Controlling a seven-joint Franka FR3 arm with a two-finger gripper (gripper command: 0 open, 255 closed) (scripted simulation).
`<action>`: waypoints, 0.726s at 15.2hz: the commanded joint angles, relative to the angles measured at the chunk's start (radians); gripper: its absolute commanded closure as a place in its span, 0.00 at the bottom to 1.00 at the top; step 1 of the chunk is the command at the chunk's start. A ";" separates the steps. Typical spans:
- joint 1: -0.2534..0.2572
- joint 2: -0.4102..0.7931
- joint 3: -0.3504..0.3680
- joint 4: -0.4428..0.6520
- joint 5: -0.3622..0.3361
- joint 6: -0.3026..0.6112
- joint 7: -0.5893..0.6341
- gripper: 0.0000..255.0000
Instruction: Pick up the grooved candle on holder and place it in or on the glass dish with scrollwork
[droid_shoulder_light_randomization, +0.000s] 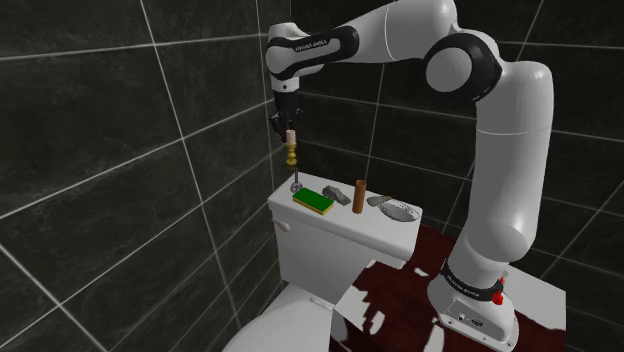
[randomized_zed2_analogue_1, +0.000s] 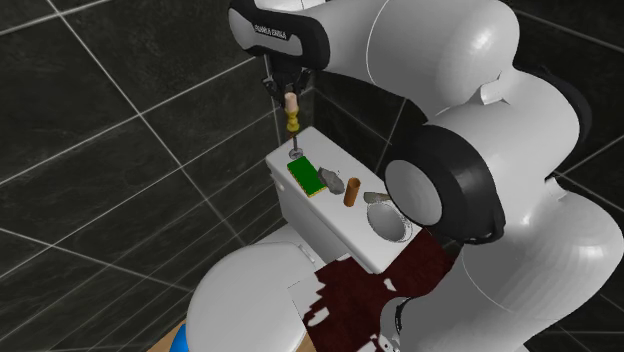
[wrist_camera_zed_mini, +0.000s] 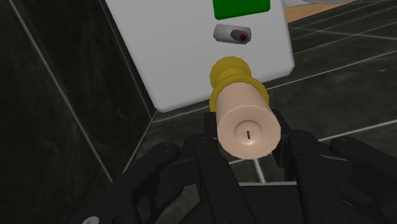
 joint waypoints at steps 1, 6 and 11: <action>-0.004 -0.068 -0.002 -0.084 0.001 0.022 -0.006 1.00; -0.019 -0.274 -0.012 -0.338 0.005 0.070 -0.032 1.00; -0.033 -0.471 -0.027 -0.547 0.003 0.082 -0.061 1.00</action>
